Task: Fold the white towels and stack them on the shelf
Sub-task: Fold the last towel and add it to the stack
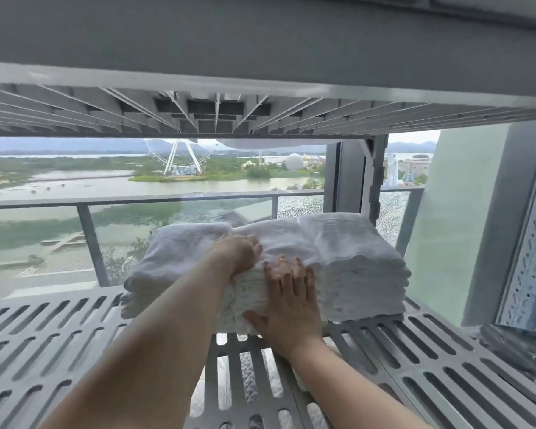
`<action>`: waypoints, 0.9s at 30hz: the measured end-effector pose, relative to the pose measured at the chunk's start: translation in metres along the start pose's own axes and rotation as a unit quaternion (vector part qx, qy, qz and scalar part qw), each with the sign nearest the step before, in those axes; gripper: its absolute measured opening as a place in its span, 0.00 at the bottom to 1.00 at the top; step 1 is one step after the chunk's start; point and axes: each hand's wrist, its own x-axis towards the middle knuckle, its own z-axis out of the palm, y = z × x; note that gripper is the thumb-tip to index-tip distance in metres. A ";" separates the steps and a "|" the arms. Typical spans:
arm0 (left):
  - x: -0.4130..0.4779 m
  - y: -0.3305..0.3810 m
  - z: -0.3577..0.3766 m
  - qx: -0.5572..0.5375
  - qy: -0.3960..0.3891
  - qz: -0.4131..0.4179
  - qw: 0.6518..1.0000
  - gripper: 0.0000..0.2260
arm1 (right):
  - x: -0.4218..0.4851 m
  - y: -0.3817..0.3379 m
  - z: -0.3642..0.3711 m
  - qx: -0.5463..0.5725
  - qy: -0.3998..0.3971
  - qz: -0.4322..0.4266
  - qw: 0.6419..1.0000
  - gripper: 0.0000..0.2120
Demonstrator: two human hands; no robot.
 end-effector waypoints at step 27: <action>0.070 0.065 -0.004 -0.118 0.036 0.086 0.989 0.29 | -0.013 0.054 -0.047 0.017 0.130 -0.023 0.991 0.19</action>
